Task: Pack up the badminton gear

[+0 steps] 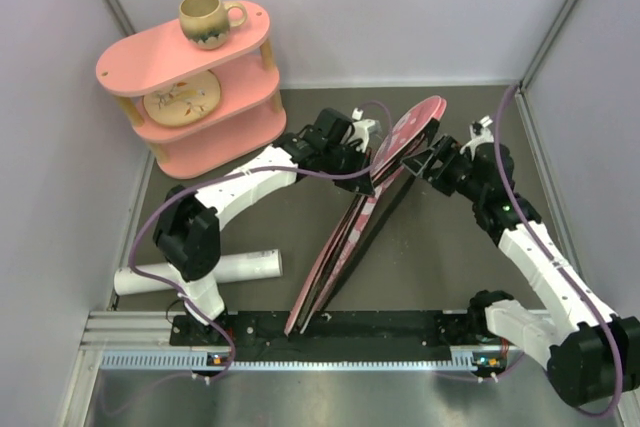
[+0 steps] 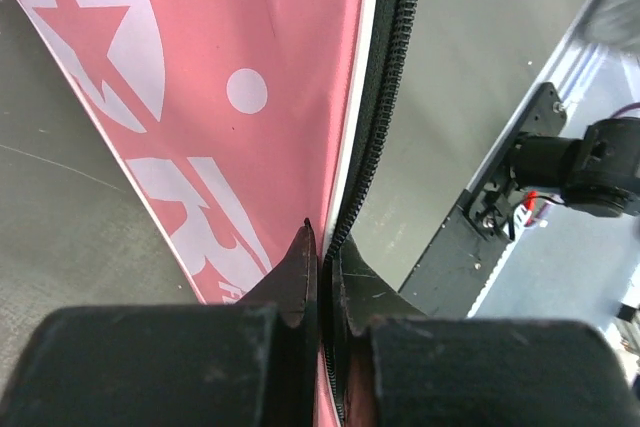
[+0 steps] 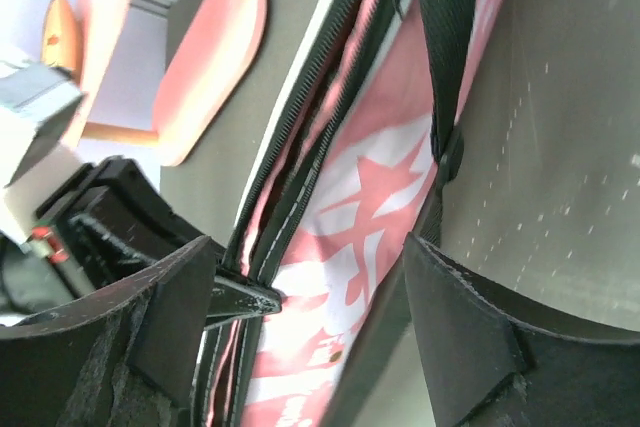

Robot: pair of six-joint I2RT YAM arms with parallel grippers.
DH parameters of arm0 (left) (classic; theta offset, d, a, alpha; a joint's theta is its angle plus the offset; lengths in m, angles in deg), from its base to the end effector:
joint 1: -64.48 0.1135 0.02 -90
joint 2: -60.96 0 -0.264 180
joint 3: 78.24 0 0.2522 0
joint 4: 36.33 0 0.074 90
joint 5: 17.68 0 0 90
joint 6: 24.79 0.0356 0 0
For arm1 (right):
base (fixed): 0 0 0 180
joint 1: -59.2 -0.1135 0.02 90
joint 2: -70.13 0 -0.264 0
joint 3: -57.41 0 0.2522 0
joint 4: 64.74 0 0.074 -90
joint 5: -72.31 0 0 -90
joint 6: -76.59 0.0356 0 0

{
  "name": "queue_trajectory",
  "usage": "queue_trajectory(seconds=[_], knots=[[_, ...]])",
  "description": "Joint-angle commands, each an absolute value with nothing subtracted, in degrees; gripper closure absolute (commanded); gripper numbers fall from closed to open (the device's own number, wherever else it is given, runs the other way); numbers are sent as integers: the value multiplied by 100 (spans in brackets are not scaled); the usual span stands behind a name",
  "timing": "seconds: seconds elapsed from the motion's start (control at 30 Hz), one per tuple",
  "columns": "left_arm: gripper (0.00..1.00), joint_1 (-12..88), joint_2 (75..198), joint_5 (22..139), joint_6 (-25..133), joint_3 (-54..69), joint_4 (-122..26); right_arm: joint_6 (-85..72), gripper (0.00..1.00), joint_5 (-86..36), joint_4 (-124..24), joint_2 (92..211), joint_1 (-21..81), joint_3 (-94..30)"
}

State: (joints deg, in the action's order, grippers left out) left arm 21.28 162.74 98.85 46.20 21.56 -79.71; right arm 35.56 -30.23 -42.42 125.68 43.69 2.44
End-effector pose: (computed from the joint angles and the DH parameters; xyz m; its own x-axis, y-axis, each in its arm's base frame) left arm 0.2809 -0.2856 0.2879 -0.7644 0.3181 -0.5608 0.6264 0.5722 -0.5294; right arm 0.2128 0.0671 0.2863 -0.5884 0.6009 -0.5410 -0.0150 0.6608 0.7504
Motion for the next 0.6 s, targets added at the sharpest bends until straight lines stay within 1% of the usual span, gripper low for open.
queue_trajectory(seconds=[0.0,0.1,0.17,0.23,0.3,0.4,0.57], knots=[[100,2317,15993,11073,4561,2104,-7839,2184,25,-3914,-4438,12445,4725,-310],[100,2335,15922,11161,4544,1963,-7734,2192,25,-3984,-4667,12550,4707,-459],[100,2352,15922,11109,4561,1945,-7733,2332,28,-4028,-4711,12690,4733,-547],[100,2361,15940,11117,4579,1936,-7733,2464,34,-4045,-4842,12787,4733,-565],[100,2387,15948,11231,4509,1884,-7716,2508,39,-3774,-4747,12884,4733,-583],[100,2457,15940,11406,4403,1805,-7584,2727,42,-3720,-4807,12885,4725,-408],[100,2528,15931,11504,4332,1761,-7496,3018,41,-3466,-4825,12674,4725,-100]])
